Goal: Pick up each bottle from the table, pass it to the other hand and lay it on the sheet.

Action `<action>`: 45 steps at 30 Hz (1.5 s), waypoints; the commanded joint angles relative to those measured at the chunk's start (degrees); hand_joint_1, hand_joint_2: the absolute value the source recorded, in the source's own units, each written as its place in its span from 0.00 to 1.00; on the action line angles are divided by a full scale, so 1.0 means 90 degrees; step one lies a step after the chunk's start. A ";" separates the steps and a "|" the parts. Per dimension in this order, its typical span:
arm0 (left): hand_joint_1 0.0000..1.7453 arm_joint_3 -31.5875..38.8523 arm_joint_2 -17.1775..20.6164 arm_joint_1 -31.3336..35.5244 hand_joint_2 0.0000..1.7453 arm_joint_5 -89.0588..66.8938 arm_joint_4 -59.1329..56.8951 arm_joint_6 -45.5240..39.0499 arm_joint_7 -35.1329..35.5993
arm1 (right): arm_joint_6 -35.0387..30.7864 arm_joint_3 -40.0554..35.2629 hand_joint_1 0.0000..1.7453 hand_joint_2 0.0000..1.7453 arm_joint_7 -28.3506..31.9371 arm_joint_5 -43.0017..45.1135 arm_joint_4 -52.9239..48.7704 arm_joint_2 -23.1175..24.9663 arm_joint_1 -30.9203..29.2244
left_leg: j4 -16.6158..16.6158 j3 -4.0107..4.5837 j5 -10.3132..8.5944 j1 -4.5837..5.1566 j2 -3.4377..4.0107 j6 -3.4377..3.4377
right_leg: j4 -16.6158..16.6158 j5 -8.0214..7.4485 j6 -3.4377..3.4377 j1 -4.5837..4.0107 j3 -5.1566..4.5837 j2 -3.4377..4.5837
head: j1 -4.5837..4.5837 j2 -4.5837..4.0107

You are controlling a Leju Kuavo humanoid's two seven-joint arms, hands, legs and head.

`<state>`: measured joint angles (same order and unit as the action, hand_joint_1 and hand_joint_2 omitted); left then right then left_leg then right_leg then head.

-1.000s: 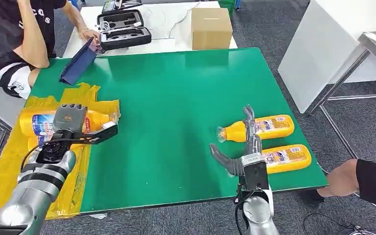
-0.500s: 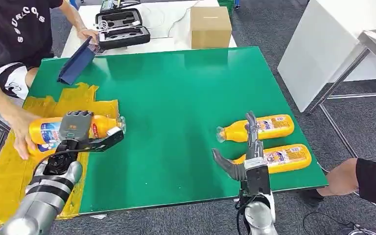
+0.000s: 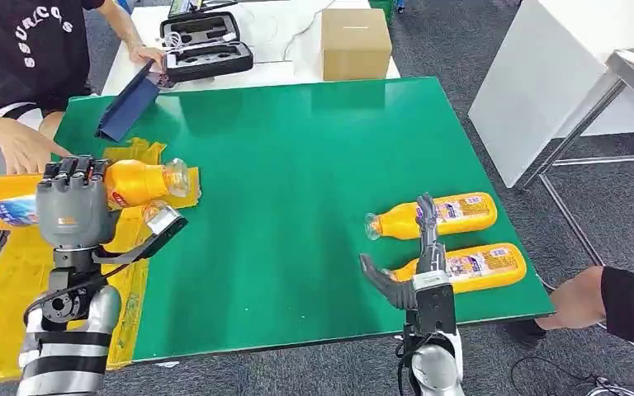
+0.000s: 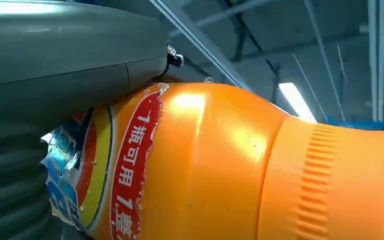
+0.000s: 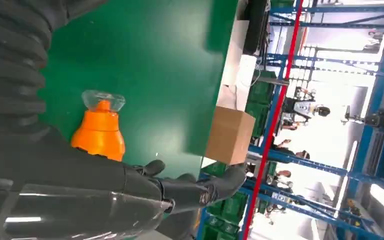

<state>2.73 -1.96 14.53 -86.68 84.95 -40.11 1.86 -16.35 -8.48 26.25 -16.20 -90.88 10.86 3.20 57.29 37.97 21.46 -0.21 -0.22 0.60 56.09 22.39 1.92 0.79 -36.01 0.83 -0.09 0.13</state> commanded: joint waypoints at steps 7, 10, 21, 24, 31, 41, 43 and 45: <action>1.00 -0.0525 0.0286 0.0004 1.00 -0.0147 -0.0250 0.0012 0.0925 | -0.0143 0.0030 0.00 1.00 0.0040 0.0058 0.0331 -0.0005 -0.0091 | -0.0003 -0.0044 0.0015 -0.0004 0.0000 -0.0004 | -0.0005 0.0015 -0.0009 -0.0006 0.0045 -0.0009 | 0.0000 0.0000; 1.00 -0.0721 0.0314 0.0471 1.00 0.0164 -0.1515 0.0511 0.0629 | -0.0098 0.0055 0.00 1.00 -0.0024 0.0060 0.0323 -0.0011 -0.0151 | -0.0006 -0.0042 0.0010 -0.0004 -0.0008 -0.0004 | -0.0006 0.0014 -0.0009 -0.0005 0.0046 -0.0017 | 0.0003 0.0000; 1.00 -0.1064 0.0141 0.2713 1.00 0.0533 -0.6097 0.1323 0.0680 | 0.0246 -0.0126 0.00 1.00 -0.0092 0.0123 0.1137 0.0025 -0.1037 | -0.0005 -0.0033 -0.0013 -0.0004 -0.0016 -0.0004 | -0.0003 -0.0005 -0.0008 -0.0005 0.0037 -0.0022 | 0.0000 0.0000; 1.00 -0.1047 0.0132 0.2754 1.00 0.0580 -0.6253 0.1362 0.0633 | 0.0264 -0.0163 0.00 1.00 -0.0100 0.0129 0.1191 0.0029 -0.1078 | -0.0005 -0.0023 -0.0016 -0.0002 -0.0005 0.0001 | -0.0003 -0.0012 -0.0009 -0.0003 0.0024 -0.0012 | 0.0000 0.0000; 1.00 -0.0950 0.0095 0.2910 1.00 0.0754 -0.6682 0.1489 0.0537 | 0.0312 -0.0248 0.00 1.00 -0.0115 0.0162 0.1322 0.0012 -0.1226 | 0.0003 -0.0028 -0.0005 -0.0005 0.0003 -0.0001 | 0.0001 -0.0004 -0.0013 -0.0007 0.0031 -0.0009 | 0.0000 0.0000; 1.00 -0.0854 0.0168 0.2973 1.00 0.0804 -0.7028 0.1593 0.0642 | 0.0337 -0.0308 0.00 1.00 -0.0122 0.0201 0.1413 0.0002 -0.1294 | 0.0006 -0.0019 -0.0006 -0.0005 0.0003 0.0000 | 0.0003 0.0000 -0.0006 -0.0007 0.0024 -0.0007 | 0.0000 0.0000; 0.04 -0.0823 0.0202 0.2975 1.00 0.0798 -0.7141 0.1634 0.0723 | 0.0345 -0.0332 0.00 1.00 -0.0124 0.0211 0.1438 0.0003 -0.1314 | 0.0004 -0.0027 -0.0003 -0.0004 0.0007 -0.0001 | 0.0003 0.0002 -0.0007 -0.0005 0.0030 -0.0003 | 0.0000 0.0000; 0.00 -0.0847 0.0247 0.2985 1.00 0.0711 -0.7241 0.1637 0.0845 | 0.0350 -0.0359 0.00 1.00 -0.0127 0.0226 0.1462 0.0000 -0.1326 | 0.0003 -0.0032 -0.0001 -0.0005 0.0008 -0.0002 | 0.0002 0.0003 -0.0008 -0.0006 0.0036 -0.0001 | 0.0000 0.0000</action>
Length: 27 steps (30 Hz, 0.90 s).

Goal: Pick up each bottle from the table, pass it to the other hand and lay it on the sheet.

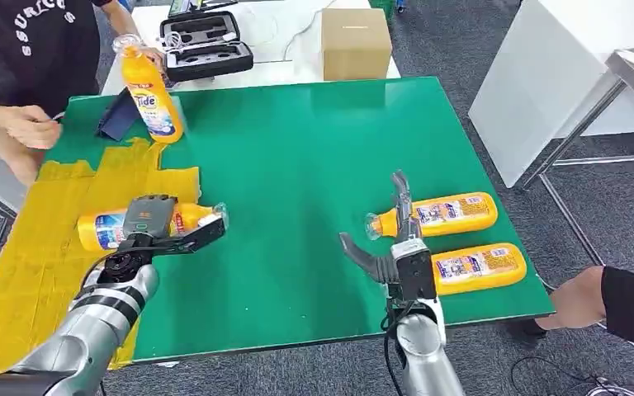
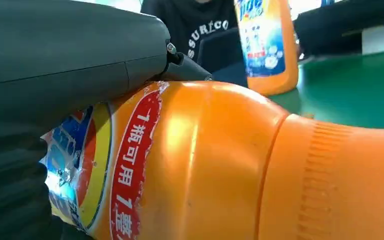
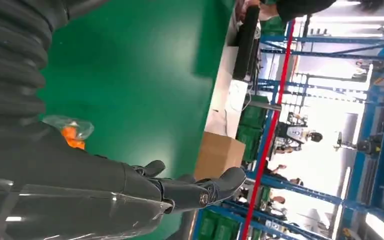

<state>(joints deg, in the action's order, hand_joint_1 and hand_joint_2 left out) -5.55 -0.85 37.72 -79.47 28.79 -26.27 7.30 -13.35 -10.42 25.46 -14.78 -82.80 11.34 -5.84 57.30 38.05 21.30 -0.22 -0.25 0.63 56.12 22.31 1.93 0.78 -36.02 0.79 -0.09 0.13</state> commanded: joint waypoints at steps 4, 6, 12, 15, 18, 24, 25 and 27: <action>0.00 0.0075 0.0170 0.0406 1.00 -0.0171 -0.1085 0.0109 0.0418 | 0.0015 -0.0161 0.00 1.00 -0.0046 0.0094 0.0568 -0.0061 -0.0322 | 0.0000 -0.0025 0.0011 -0.0003 0.0009 -0.0004 | -0.0002 0.0007 -0.0007 -0.0005 0.0023 0.0003 | 0.0000 0.0000; 0.00 0.0109 0.0199 0.0387 1.00 -0.0151 -0.1120 0.0135 0.0397 | 0.0012 -0.0163 0.00 1.00 -0.0049 0.0108 0.0585 -0.0065 -0.0331 | 0.0000 -0.0033 0.0014 -0.0003 0.0009 -0.0005 | -0.0002 0.0009 -0.0008 -0.0005 0.0030 0.0004 | 0.0000 0.0000; 0.00 0.0109 0.0199 0.0387 1.00 -0.0151 -0.1120 0.0135 0.0397 | 0.0012 -0.0163 0.00 1.00 -0.0049 0.0108 0.0585 -0.0065 -0.0331 | -0.0001 -0.0041 0.0014 -0.0002 0.0011 -0.0006 | -0.0002 0.0009 -0.0009 -0.0005 0.0037 0.0004 | 0.0000 0.0000; 0.00 0.0109 0.0199 0.0387 1.00 -0.0151 -0.1120 0.0135 0.0397 | 0.0012 -0.0163 0.00 1.00 -0.0049 0.0108 0.0585 -0.0065 -0.0331 | -0.0004 -0.0025 0.0006 -0.0001 0.0005 -0.0003 | -0.0003 0.0003 -0.0005 -0.0002 0.0023 0.0003 | 0.0000 0.0000; 0.00 0.0109 0.0199 0.0387 1.00 -0.0151 -0.1120 0.0135 0.0397 | 0.0012 -0.0163 0.00 1.00 -0.0049 0.0108 0.0585 -0.0065 -0.0331 | -0.0004 -0.0030 0.0006 0.0000 0.0007 -0.0003 | -0.0003 0.0003 -0.0005 -0.0002 0.0027 0.0005 | 0.0000 0.0000; 0.00 0.0118 0.0213 0.0391 1.00 -0.0164 -0.1165 0.0213 0.0449 | 0.0013 -0.0169 0.00 1.00 -0.0049 0.0111 0.0592 -0.0065 -0.0334 | -0.0001 -0.0048 0.0015 -0.0003 0.0012 -0.0006 | -0.0001 0.0010 -0.0010 -0.0005 0.0045 0.0006 | 0.0000 0.0000; 0.00 0.0118 0.0213 0.0391 1.00 -0.0164 -0.1165 0.0213 0.0449 | 0.0013 -0.0169 0.00 1.00 -0.0049 0.0111 0.0592 -0.0065 -0.0334 | -0.0001 -0.0046 0.0015 -0.0001 0.0010 -0.0005 | -0.0001 0.0010 -0.0009 -0.0004 0.0042 0.0005 | 0.0000 0.0000; 0.00 0.0175 0.0232 0.0350 1.00 -0.0142 -0.1157 0.0129 0.0430 | 0.0014 -0.0186 0.00 1.00 -0.0053 0.0128 0.0623 -0.0063 -0.0341 | -0.0001 -0.0050 0.0016 -0.0002 0.0012 -0.0006 | -0.0001 0.0010 -0.0010 -0.0005 0.0046 0.0006 | 0.0000 0.0000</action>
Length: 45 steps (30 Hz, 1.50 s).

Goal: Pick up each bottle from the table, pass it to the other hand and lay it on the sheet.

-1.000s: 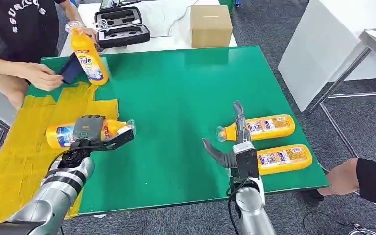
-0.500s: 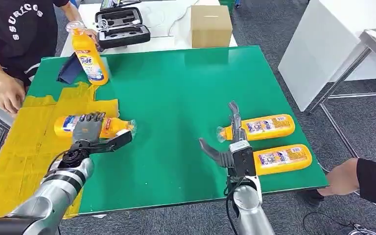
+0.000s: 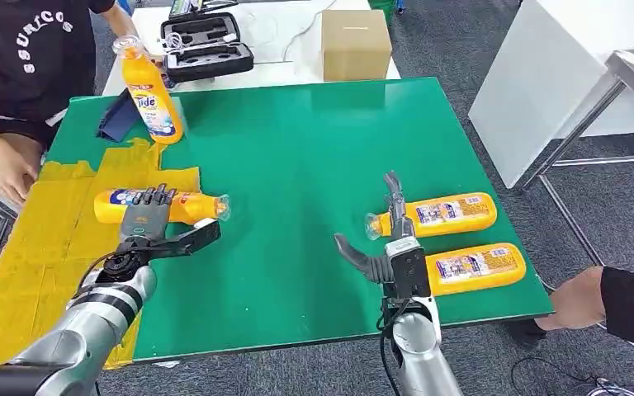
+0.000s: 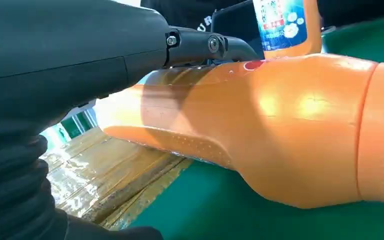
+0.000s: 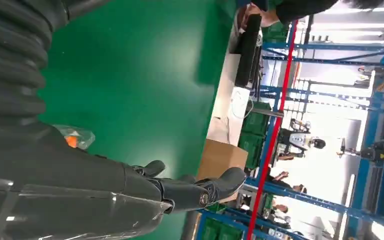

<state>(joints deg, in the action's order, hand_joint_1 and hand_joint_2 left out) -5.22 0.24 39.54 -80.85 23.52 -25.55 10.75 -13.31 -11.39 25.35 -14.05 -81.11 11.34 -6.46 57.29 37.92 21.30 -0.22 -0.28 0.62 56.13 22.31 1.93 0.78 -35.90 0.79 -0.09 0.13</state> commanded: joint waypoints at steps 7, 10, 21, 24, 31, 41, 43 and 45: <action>0.00 0.0444 0.0090 0.0026 1.00 0.0213 -0.0457 -0.0697 -0.0343 | -0.0029 -0.0110 0.00 1.00 -0.0036 0.0115 0.0475 -0.0086 -0.0250 | -0.0003 -0.0043 0.0017 -0.0002 0.0022 -0.0005 | -0.0004 0.0009 -0.0010 -0.0005 0.0037 0.0012 | 0.0000 0.0000; 0.00 0.1223 -0.0483 -0.0767 1.00 0.3513 0.1434 -0.1357 -0.4767 | -0.0235 -0.0116 0.00 1.00 0.0103 0.0183 0.0482 -0.0197 -0.0143 | -0.0002 -0.0046 0.0019 -0.0003 0.0015 -0.0004 | -0.0006 0.0013 -0.0010 -0.0006 0.0042 0.0003 | 0.0000 0.0000; 0.00 -0.0648 -0.0288 -0.3082 1.00 0.6270 0.6623 0.1213 -0.5217 | -0.0225 0.0079 0.00 1.00 0.0209 0.0197 0.0238 -0.0295 0.0059 | 0.0005 -0.0004 0.0035 0.0003 0.0013 0.0004 | -0.0006 0.0013 -0.0005 -0.0001 -0.0001 0.0006 | 0.0000 0.0000; 0.00 -0.0819 -0.0306 -0.3281 1.00 0.6489 0.7104 0.1450 -0.5236 | -0.0222 0.0132 0.00 1.00 0.0231 0.0143 0.0142 -0.0273 0.0103 | 0.0009 -0.0018 0.0043 0.0003 -0.0003 0.0003 | -0.0002 0.0027 -0.0007 -0.0003 0.0017 -0.0013 | 0.0000 0.0000; 0.00 -0.0825 -0.0325 -0.3314 1.00 0.6630 0.7185 0.1555 -0.5258 | -0.0236 0.0134 0.00 1.00 0.0236 0.0076 0.0107 -0.0293 0.0120 | 0.0000 -0.0008 0.0032 0.0004 0.0004 0.0004 | -0.0005 0.0019 -0.0008 -0.0002 0.0003 -0.0003 | -0.0002 0.0000; 0.00 -0.0574 -0.0535 -0.3774 1.00 0.7230 0.7542 0.2370 -0.5265 | -0.0479 -0.0027 0.00 1.00 -0.1806 -0.3829 0.0313 -0.1691 0.0004 | -0.0002 -0.0019 0.0033 0.0004 -0.0002 0.0009 | -0.0013 0.0022 -0.0004 0.0001 0.0022 -0.0010 | 0.0000 0.0000; 0.00 -0.0512 -0.0603 -0.3663 1.00 0.7323 0.7345 0.2462 -0.5242 | -0.0117 0.0002 0.00 0.00 -0.1972 -0.4274 0.0692 -0.2100 -0.0127 | -0.0001 -0.0028 0.0037 0.0004 -0.0007 0.0010 | -0.0015 0.0025 -0.0004 0.0000 0.0034 -0.0016 | 0.0000 0.0000; 0.00 -0.0455 -0.0651 -0.3545 1.00 0.7372 0.7112 0.2502 -0.5222 | 0.0092 -0.0013 0.00 0.00 -0.1978 -0.4426 0.0969 -0.2345 -0.0234 | -0.0001 -0.0039 0.0039 0.0006 -0.0016 0.0010 | -0.0016 0.0029 -0.0005 0.0001 0.0049 -0.0026 | 0.0000 0.0000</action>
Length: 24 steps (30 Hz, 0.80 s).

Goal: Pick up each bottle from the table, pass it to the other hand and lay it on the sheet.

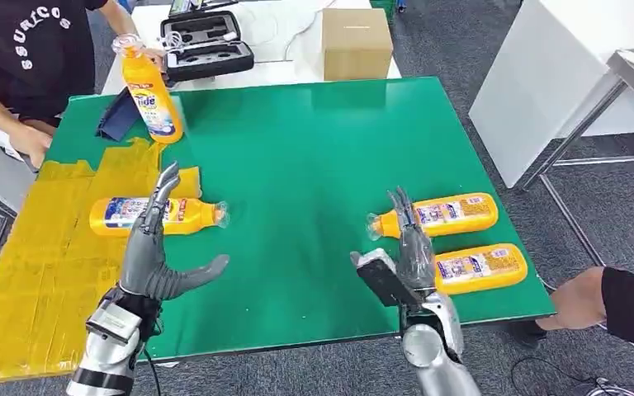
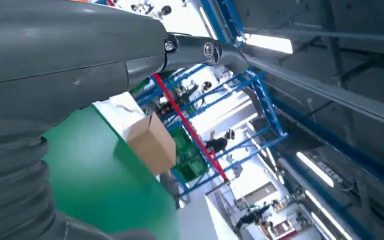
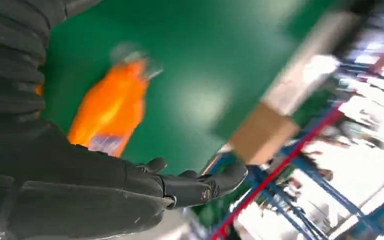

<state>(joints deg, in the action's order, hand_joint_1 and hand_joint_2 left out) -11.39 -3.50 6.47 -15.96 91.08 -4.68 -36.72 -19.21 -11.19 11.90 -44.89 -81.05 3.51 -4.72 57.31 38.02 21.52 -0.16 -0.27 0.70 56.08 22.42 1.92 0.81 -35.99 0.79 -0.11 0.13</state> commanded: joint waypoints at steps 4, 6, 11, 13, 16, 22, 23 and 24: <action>0.00 0.0238 -0.0281 0.0298 1.00 0.0238 -0.0667 0.0260 -0.0008 | 0.0962 -0.0096 0.00 0.00 -0.0421 -0.1078 0.1375 -0.1718 -0.0697 | -0.0005 -0.0014 0.0003 0.0003 -0.0005 0.0002 | -0.0009 -0.0002 -0.0001 0.0000 0.0020 -0.0008 | 0.0000 0.0000; 0.00 0.0238 -0.0281 0.0298 1.00 0.0238 -0.0667 0.0260 -0.0008 | 0.0962 -0.0096 0.00 0.00 -0.0421 -0.1078 0.1375 -0.1718 -0.0697 | -0.0001 -0.0055 0.0019 0.0002 -0.0004 -0.0001 | -0.0006 0.0012 -0.0008 -0.0003 0.0061 -0.0015 | 0.0002 0.0000; 0.00 0.0187 -0.0282 0.0425 1.00 0.0253 -0.0822 0.0300 -0.0035 | 0.1272 -0.0157 0.00 1.00 -0.0451 -0.1060 0.1789 -0.2085 -0.1172 | 0.0000 -0.0042 0.0015 0.0005 0.0004 0.0000 | -0.0003 0.0008 -0.0004 -0.0003 0.0043 -0.0006 | 0.0000 0.0000; 0.00 0.0170 -0.0290 0.0487 1.00 0.0261 -0.0931 0.0330 -0.0075 | 0.1356 -0.0051 0.00 1.00 -0.0373 -0.0965 0.2076 -0.2189 -0.1370 | -0.0001 -0.0023 0.0006 0.0004 0.0000 0.0002 | -0.0002 0.0001 0.0000 -0.0003 0.0024 -0.0007 | -0.0002 0.0000; 0.00 0.0153 -0.0313 0.0494 1.00 0.0268 -0.0932 0.0337 -0.0103 | 0.1161 0.0122 0.00 1.00 -0.0376 -0.1069 0.2290 -0.2165 -0.1500 | 0.0000 -0.0044 0.0011 0.0003 -0.0003 0.0005 | -0.0005 0.0008 0.0000 -0.0003 0.0050 -0.0015 | 0.0000 0.0000; 0.00 0.0147 -0.0320 0.0496 1.00 0.0267 -0.0921 0.0335 -0.0098 | 0.1154 0.0117 0.00 1.00 -0.0380 -0.1075 0.2289 -0.2146 -0.1504 | -0.0001 -0.0019 0.0001 0.0001 -0.0003 0.0005 | -0.0005 0.0000 -0.0002 -0.0002 0.0026 -0.0008 | -0.0002 0.0000; 0.00 0.0147 -0.0320 0.0496 1.00 0.0267 -0.0921 0.0335 -0.0098 | 0.1154 0.0117 0.00 1.00 -0.0380 -0.1075 0.2289 -0.2146 -0.1504 | 0.0003 -0.0043 0.0014 0.0001 0.0001 0.0002 | -0.0003 0.0010 -0.0007 -0.0003 0.0048 -0.0008 | -0.0002 0.0000; 0.00 0.0147 -0.0320 0.0496 1.00 0.0267 -0.0921 0.0335 -0.0098 | 0.1154 0.0117 0.00 1.00 -0.0380 -0.1075 0.2289 -0.2146 -0.1504 | 0.0000 -0.0033 0.0008 0.0003 0.0002 0.0003 | -0.0004 0.0005 -0.0003 -0.0001 0.0037 -0.0006 | -0.0005 0.0000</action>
<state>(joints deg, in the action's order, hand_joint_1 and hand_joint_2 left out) -10.34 -5.97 8.72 -13.62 86.90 -1.75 -36.87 -8.61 -10.21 8.24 -54.49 -66.49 -15.63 -15.21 57.34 38.01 21.49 -0.13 -0.27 0.78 56.08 22.37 1.96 0.84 -35.94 0.78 -0.15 0.13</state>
